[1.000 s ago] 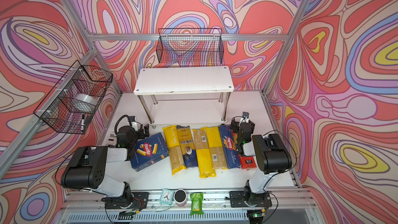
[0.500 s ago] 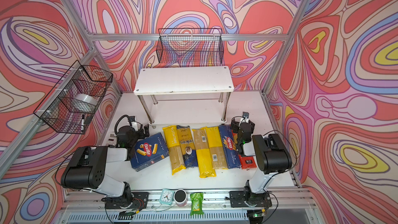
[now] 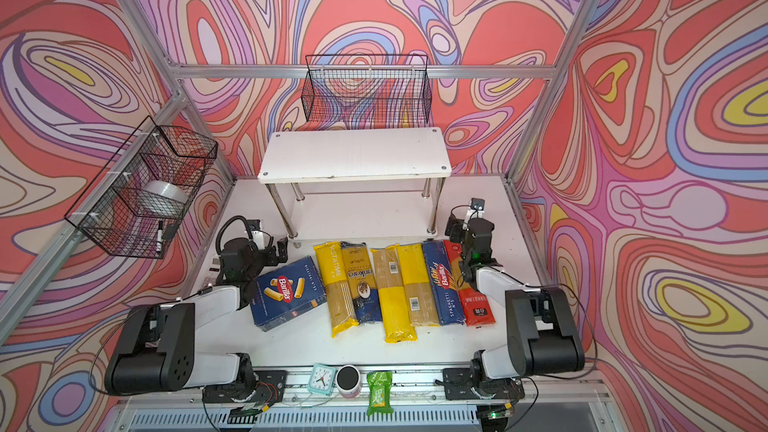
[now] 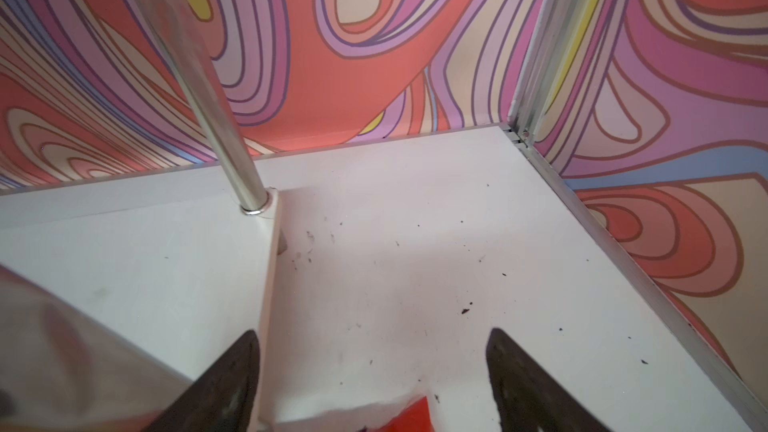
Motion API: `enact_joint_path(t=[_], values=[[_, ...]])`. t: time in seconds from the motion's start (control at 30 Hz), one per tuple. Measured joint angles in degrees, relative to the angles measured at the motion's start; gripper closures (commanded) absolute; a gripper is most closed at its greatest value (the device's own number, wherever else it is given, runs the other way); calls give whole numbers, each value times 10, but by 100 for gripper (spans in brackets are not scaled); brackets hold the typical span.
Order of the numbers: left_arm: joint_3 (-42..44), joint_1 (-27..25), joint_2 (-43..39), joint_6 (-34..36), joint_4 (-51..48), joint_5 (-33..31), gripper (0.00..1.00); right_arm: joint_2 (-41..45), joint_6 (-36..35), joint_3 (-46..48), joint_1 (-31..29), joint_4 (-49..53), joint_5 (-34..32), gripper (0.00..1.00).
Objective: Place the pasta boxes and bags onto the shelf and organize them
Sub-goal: 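Move both grippers forward over the row of pasta packages, then lower the right gripper onto the yellow spaghetti bag beside the blue Barilla box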
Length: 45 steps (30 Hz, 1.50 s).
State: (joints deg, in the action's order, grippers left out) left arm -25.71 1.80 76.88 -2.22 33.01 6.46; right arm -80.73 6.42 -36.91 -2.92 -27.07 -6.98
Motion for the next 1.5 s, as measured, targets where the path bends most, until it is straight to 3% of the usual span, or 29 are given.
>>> enact_joint_path(t=[0.13,0.33,0.63,0.97,1.5], values=[[-28,-14,-68,-16,-57,39,0,72,44,-62,-44,152,5,14],[-27,-88,-138,-5,-165,46,0,131,102,-88,-172,366,-21,16],[28,-93,-282,-43,-215,67,0,140,198,-89,-280,569,-17,19],[55,-93,-288,-45,-235,116,0,124,228,-89,-295,654,4,19],[56,-93,-276,-47,-234,114,0,59,231,-68,-297,617,63,20]])
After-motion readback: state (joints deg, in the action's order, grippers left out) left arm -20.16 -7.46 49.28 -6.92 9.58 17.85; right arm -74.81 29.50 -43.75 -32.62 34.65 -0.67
